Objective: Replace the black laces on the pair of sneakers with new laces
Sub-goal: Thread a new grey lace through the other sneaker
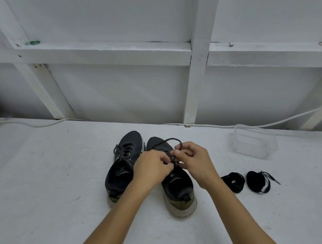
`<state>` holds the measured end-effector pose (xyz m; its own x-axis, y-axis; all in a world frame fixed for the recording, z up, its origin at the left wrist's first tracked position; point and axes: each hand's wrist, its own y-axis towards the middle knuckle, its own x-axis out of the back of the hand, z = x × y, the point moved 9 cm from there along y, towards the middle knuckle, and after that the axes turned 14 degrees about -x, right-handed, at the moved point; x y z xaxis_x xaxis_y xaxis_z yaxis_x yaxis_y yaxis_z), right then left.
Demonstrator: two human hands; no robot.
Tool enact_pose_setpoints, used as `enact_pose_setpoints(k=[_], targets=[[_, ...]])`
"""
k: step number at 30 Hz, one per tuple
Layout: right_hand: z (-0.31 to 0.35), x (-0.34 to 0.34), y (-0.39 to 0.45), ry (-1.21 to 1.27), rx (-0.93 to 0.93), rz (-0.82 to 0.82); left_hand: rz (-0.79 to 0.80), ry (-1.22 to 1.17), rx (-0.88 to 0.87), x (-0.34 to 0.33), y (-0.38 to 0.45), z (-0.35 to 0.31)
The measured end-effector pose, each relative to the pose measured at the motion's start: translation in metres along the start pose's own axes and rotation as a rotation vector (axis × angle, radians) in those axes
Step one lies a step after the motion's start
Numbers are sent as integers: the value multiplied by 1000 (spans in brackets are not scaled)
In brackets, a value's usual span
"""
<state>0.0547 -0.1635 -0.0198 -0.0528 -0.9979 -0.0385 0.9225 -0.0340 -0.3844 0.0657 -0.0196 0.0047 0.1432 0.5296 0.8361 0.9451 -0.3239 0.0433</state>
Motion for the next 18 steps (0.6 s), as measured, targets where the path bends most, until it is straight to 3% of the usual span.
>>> enact_pose_setpoints(k=[7, 12, 18], targets=[[-5, 7, -3, 111, -43, -10, -127, 117, -83, 0, 1, -6], [-16, 11, -5, 162, -84, -25, -54, 42, -140, 5, 4, 3], [-18, 7, -5, 120, -81, -26, 157, 172, -208, 22, 15, 4]])
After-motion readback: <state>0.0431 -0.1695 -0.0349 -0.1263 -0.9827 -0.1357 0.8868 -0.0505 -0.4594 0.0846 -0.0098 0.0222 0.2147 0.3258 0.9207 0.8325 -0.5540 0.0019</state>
